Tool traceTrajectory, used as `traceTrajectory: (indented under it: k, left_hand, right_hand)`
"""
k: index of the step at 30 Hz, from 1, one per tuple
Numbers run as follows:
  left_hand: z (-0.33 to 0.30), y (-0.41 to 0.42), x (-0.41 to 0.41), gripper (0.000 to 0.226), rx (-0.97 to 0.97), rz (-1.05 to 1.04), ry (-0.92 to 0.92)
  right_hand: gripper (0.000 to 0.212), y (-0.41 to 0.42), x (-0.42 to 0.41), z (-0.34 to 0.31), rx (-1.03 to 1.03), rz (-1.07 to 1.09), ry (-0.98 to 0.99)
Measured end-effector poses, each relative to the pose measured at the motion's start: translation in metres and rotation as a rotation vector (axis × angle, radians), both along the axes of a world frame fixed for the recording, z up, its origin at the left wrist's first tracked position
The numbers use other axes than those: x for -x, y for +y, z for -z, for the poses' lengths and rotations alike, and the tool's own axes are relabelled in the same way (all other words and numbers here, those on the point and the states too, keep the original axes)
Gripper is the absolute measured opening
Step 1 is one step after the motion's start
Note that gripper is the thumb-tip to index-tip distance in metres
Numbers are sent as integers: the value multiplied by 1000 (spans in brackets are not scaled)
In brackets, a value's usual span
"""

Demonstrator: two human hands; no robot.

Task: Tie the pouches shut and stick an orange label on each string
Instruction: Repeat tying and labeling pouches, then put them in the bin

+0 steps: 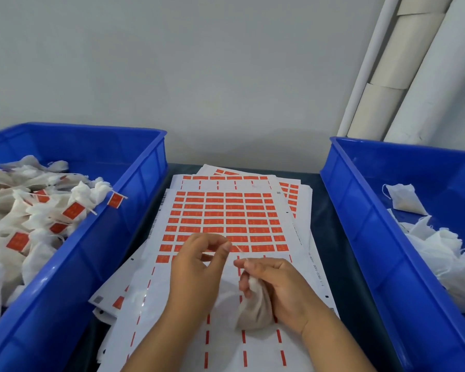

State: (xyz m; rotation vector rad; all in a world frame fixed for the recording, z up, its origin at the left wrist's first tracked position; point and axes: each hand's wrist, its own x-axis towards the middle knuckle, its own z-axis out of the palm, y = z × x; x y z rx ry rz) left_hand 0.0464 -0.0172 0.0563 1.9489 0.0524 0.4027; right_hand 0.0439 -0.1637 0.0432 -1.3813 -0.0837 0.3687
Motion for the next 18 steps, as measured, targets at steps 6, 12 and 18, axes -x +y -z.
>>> traceTrajectory:
  k: [6,12,18]
  left_hand:
    - [-10,54,-25,20,-136,-88,197]
    - [21,81,-25,55,-526,50,420]
    - [36,88,-25,72,-692,155,485]
  right_hand:
    - [32,0,0,0,-59,86,105]
    - [28,6,1,-1,-2,121,131]
    - [31,5,0,0,-22,92,120]
